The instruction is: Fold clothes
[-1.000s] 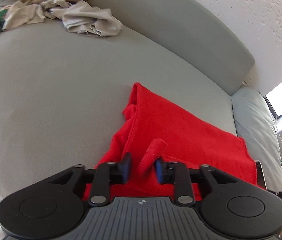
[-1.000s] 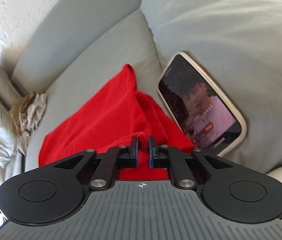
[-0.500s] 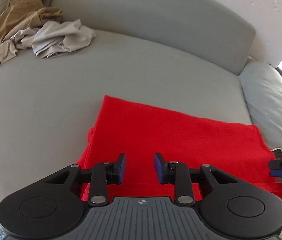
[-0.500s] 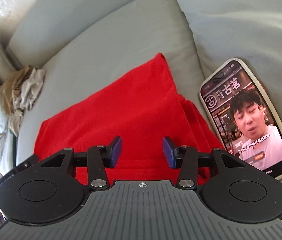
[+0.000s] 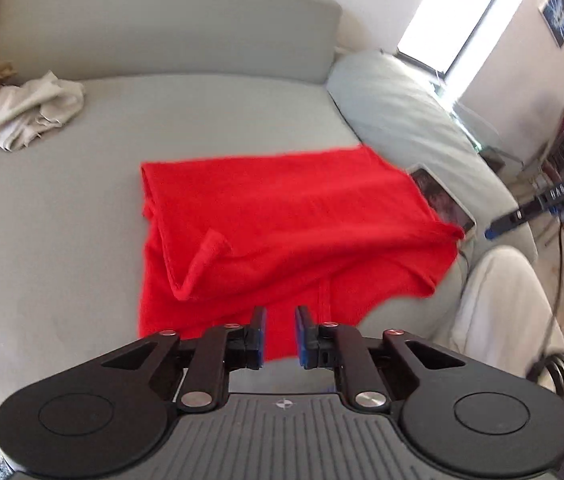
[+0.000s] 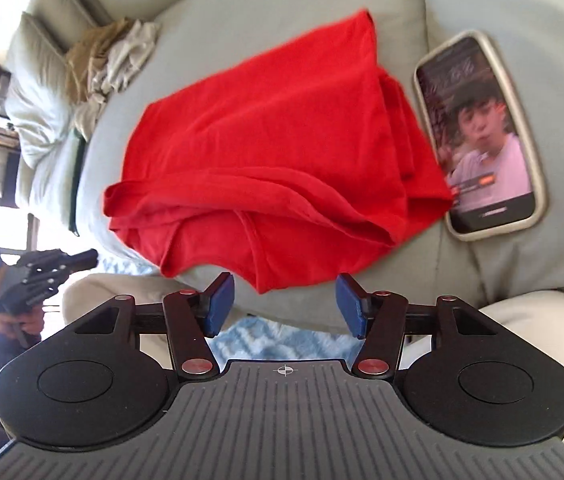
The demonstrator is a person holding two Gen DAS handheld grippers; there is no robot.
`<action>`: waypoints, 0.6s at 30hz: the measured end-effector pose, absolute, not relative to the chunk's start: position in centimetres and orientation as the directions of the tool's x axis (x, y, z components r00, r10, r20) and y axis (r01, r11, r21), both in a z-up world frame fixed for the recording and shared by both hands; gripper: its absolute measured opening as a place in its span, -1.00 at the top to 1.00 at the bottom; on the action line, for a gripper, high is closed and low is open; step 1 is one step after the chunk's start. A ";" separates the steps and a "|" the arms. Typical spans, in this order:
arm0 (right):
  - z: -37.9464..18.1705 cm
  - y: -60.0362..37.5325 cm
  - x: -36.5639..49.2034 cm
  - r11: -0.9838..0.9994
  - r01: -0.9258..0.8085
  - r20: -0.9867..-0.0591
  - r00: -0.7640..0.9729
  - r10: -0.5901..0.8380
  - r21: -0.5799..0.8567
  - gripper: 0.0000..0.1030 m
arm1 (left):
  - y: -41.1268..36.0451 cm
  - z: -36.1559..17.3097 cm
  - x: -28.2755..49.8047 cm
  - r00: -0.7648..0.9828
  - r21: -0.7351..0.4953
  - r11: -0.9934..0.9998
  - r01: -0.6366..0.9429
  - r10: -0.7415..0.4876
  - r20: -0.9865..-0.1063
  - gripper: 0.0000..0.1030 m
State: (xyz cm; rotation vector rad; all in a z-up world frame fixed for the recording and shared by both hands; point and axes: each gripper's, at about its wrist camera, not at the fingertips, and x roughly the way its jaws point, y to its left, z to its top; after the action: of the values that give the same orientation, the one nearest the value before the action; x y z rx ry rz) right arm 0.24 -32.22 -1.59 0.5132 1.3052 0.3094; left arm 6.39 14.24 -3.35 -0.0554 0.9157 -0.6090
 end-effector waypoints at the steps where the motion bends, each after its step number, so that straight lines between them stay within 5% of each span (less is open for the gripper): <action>1: -1.0 -32.0 0.2 0.851 0.053 -0.825 0.287 0.488 0.522 -0.14 | 13.9 -3.2 7.3 0.507 -0.293 0.861 0.415 -0.487 -0.711 0.25; 8: -4.9 -29.9 7.4 0.825 0.170 -0.805 0.395 0.443 0.538 0.18 | 9.8 -7.2 13.8 0.487 -0.255 0.925 0.283 -0.367 -0.793 0.25; 9: -5.9 -30.1 8.1 0.816 0.202 -0.809 0.388 0.441 0.541 0.18 | 9.4 -7.5 13.8 0.467 -0.258 0.915 0.312 -0.384 -0.797 0.29; 13: -8.8 -29.8 8.8 0.785 0.263 -0.823 0.280 0.494 0.561 0.18 | 8.2 -7.9 11.8 0.312 -0.306 0.781 0.544 -0.527 -0.791 0.96; 18: -6.9 -28.9 4.8 0.728 0.145 -0.742 0.102 0.663 0.671 0.14 | 11.0 -5.4 5.7 0.227 -0.281 0.656 0.700 -0.579 -0.783 0.92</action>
State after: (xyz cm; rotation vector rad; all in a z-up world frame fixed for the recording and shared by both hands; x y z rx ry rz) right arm 4.80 -28.86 -6.86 0.7085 1.4454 0.4343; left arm 5.68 11.01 -5.35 0.1407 1.0102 -0.8848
